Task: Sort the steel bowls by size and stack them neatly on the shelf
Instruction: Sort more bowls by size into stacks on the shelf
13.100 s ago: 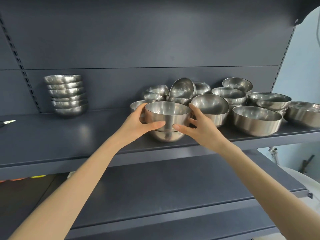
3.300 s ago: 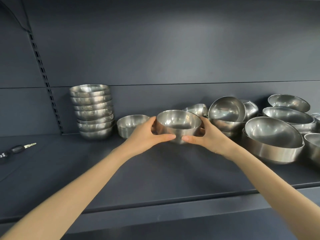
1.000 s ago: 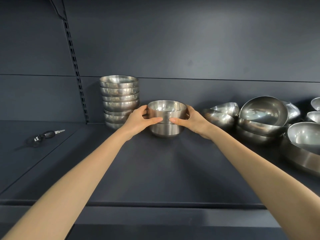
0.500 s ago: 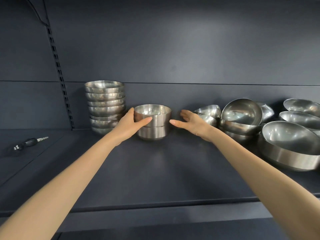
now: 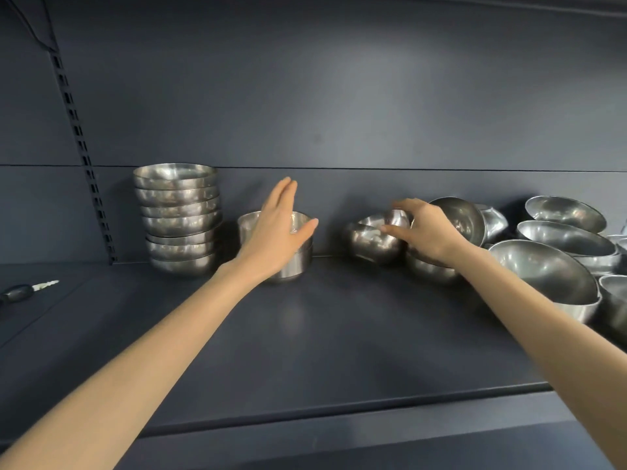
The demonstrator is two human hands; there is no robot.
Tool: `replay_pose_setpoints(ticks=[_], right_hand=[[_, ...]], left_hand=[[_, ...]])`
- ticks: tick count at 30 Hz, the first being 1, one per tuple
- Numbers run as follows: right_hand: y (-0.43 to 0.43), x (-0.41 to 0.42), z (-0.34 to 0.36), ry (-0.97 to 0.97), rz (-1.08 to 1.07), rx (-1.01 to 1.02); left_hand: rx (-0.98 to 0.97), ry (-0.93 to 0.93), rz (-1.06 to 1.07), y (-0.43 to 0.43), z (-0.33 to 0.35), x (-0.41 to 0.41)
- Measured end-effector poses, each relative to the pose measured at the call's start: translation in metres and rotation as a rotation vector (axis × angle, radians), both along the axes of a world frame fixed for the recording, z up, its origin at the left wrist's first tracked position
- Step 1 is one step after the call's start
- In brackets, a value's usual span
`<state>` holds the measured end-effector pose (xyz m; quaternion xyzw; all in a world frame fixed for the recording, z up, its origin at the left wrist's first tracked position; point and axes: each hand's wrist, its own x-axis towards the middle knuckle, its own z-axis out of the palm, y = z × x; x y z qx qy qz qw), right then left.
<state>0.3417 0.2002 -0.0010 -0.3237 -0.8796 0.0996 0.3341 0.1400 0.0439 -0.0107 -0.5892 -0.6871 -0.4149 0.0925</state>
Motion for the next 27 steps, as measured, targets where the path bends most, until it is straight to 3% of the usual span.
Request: replay_pose_setpoints(ticks=[5, 12, 19, 27], right_hand=[[0.016, 0.003, 0.002, -0.196, -0.017, 0.021], [0.032, -0.005, 0.009, -0.311, -0.048, 0.014], [0.042, -0.015, 0.015, -0.314, 0.012, -0.032], [0.037, -0.018, 0.014, -0.265, 0.031, -0.059]], left_hand=[[-0.118, -0.152, -0.188, 0.029, -0.012, 0.035], [-0.352, -0.346, -0.159, 0.074, -0.012, 0.041], [-0.421, -0.417, -0.099, 0.107, -0.014, 0.042], [-0.365, -0.319, -0.022, 0.112, -0.027, 0.046]])
